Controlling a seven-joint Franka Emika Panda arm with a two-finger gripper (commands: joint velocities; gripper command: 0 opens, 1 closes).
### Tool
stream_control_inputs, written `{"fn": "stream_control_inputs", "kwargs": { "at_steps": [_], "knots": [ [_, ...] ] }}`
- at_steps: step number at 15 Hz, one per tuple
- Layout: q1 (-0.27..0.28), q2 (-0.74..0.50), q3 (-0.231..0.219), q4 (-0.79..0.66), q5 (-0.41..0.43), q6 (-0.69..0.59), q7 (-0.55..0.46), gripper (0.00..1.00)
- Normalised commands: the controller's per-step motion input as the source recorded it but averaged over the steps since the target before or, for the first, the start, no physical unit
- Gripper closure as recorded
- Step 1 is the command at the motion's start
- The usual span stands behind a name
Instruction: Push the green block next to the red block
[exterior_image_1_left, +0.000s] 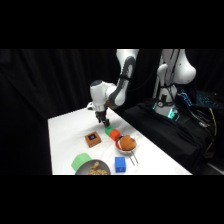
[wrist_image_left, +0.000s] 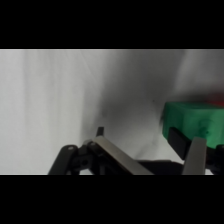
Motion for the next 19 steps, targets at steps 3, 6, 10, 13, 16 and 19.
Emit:
{"fn": "stream_control_inputs", "kwargs": {
  "at_steps": [3, 6, 10, 13, 16, 19],
  "knots": [
    [0.085, -0.37, -0.134, -0.09, -0.165, -0.19, 0.15, 0.00],
    [0.081, -0.48, -0.105, -0.05, -0.149, -0.35, 0.15, 0.00],
    [0.101, -0.54, -0.069, -0.01, -0.141, -0.51, 0.19, 0.00],
    [0.084, -0.44, -0.010, 0.11, -0.058, -0.52, 0.15, 0.00],
    [0.082, -0.28, 0.016, 0.17, -0.017, -0.41, 0.14, 0.00],
    [0.077, -0.19, 0.029, 0.14, 0.030, -0.29, 0.10, 0.00]
  ]
}}
